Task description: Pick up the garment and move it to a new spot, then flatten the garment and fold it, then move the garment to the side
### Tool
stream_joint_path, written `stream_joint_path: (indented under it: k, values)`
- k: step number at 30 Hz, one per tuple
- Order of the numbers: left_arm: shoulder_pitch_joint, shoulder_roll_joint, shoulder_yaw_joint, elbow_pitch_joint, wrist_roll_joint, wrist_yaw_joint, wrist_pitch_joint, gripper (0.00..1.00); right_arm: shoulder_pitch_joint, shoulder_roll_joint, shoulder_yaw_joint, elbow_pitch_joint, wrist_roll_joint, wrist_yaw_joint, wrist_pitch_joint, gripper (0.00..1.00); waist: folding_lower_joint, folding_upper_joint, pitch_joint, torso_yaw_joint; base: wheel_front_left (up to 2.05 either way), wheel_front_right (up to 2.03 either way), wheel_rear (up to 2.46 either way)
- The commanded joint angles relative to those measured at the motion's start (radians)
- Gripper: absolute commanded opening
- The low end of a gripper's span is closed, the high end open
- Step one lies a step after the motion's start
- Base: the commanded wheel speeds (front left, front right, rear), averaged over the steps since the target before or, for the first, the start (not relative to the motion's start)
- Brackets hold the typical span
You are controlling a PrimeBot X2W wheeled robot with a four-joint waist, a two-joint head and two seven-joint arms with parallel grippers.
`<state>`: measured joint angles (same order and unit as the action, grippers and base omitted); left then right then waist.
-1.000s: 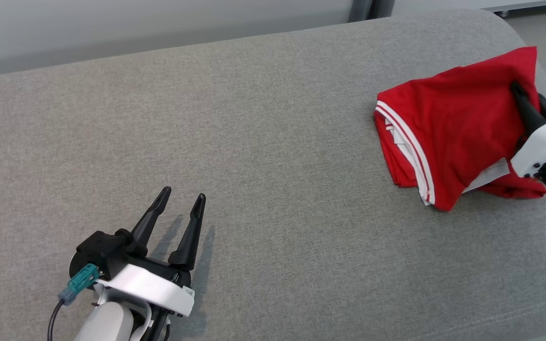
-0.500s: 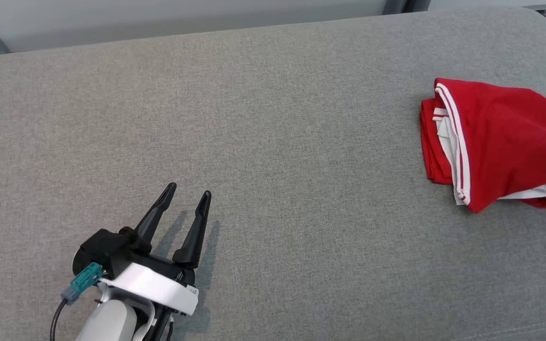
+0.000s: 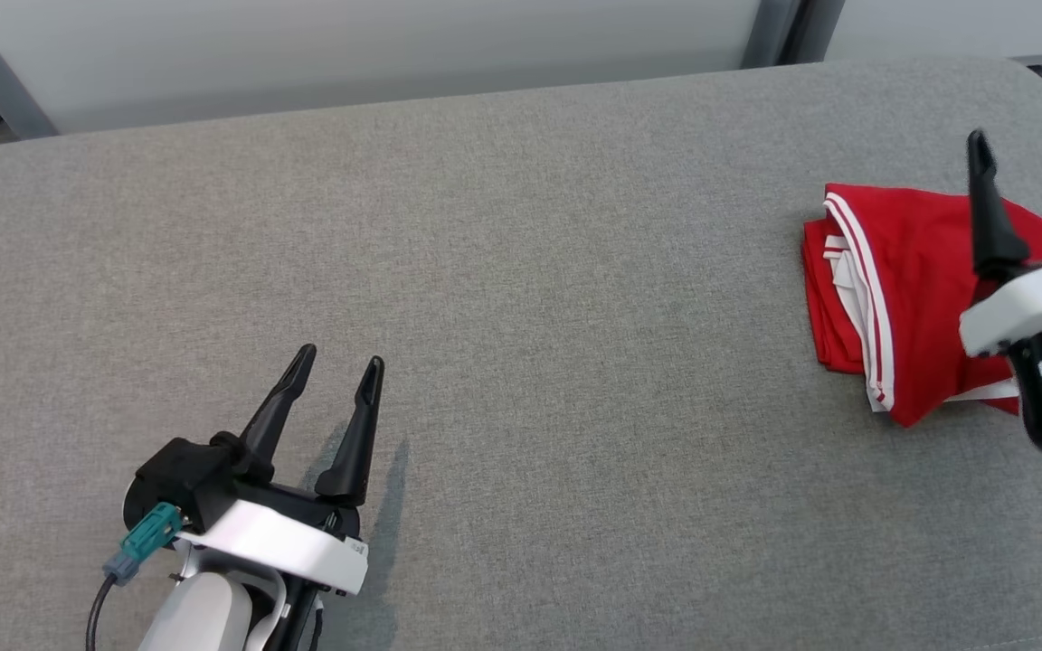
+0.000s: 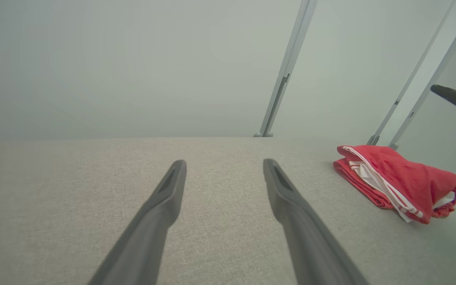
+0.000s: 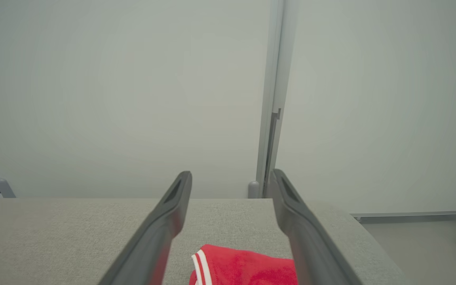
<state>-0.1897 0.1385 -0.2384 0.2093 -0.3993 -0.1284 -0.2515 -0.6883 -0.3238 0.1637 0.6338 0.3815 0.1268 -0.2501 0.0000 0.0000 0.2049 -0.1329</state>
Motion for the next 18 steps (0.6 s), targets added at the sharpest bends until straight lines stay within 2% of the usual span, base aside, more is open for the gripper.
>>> stream_joint_path:
  k: [1, 9, 18]
  values:
    - [-0.013, 0.005, 0.043, -0.021, 0.014, -0.002, -0.010, 1.00, 0.042, 0.002, -0.006, -0.055, -0.016, 0.004, -0.011, 1.00, 0.0000, 0.0000, -0.015, 0.009, 0.00, 0.00, 0.00]
    - [0.036, -0.022, 0.121, -0.012, 0.056, -0.002, -0.010, 1.00, 0.277, 0.095, -0.059, -0.229, -0.078, 0.004, -0.012, 1.00, 0.0000, 0.0000, -0.075, 0.033, 0.00, 0.00, 0.00]
    - [0.101, -0.051, 0.184, 0.005, 0.105, -0.002, -0.010, 1.00, 0.438, 0.144, -0.079, -0.292, -0.112, 0.004, -0.012, 1.00, 0.0000, 0.0000, -0.148, 0.056, 0.00, 0.00, 0.00]
